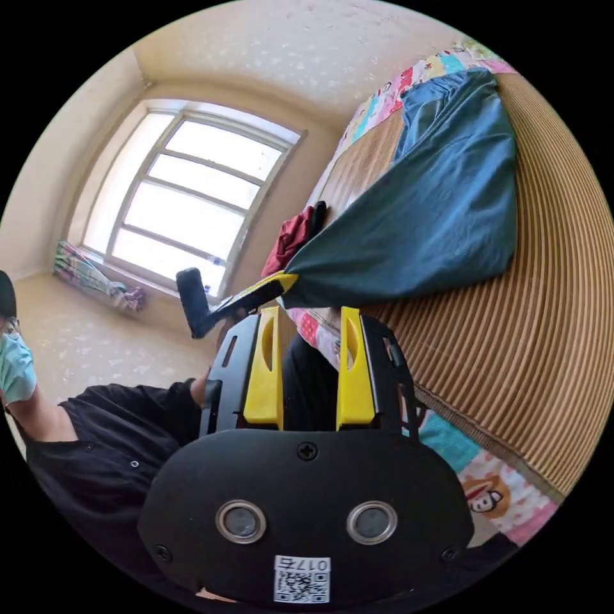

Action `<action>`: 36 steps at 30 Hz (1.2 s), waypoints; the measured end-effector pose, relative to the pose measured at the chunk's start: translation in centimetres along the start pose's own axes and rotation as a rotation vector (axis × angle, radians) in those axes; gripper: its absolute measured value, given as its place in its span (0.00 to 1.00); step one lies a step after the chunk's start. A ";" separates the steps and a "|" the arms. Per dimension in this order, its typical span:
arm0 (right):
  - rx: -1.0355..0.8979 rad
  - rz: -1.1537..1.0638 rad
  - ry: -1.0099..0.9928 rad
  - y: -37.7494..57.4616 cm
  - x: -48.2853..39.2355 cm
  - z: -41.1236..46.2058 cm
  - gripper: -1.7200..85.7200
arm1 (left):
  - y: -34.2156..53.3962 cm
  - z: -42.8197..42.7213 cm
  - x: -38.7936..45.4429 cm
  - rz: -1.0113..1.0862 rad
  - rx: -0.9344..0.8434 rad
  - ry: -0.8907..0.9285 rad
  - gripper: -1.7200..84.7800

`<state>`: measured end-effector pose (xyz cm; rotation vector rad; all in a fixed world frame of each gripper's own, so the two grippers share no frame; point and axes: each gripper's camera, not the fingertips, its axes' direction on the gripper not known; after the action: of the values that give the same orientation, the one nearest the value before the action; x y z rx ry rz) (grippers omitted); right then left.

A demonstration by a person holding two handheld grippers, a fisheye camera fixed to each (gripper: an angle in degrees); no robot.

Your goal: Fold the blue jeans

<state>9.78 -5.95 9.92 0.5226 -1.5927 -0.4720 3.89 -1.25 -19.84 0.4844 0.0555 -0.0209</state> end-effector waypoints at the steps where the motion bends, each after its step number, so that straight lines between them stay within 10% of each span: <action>1: 0.061 0.041 -0.103 0.7 0.7 -1.3 0.19 | 0.0 0.2 1.1 0.000 -0.016 0.015 0.05; 11: -0.019 0.272 -0.035 5.8 6.6 -8.4 0.05 | 4.4 1.5 -3.7 -0.265 -0.014 0.102 0.12; 18: -0.044 0.232 -0.007 6.5 5.6 -9.2 0.04 | 2.5 12.4 -8.7 -0.259 -0.435 0.342 0.14; 25: 0.106 0.064 0.146 7.0 -1.6 -17.6 0.04 | 6.1 4.3 -21.4 -0.421 0.067 0.931 0.03; 31: 0.294 0.135 1.015 9.3 -8.8 -23.4 0.07 | 12.1 1.1 -30.2 -0.584 -0.143 0.591 0.04; 36: 0.203 -0.048 0.869 8.7 -11.1 -14.7 0.11 | 15.6 -0.1 -33.5 -0.701 -0.113 0.270 0.13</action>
<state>24.69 7.69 7.24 0.7871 -0.7905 -0.0778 -29.01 12.78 -10.73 0.3324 0.4869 -0.6371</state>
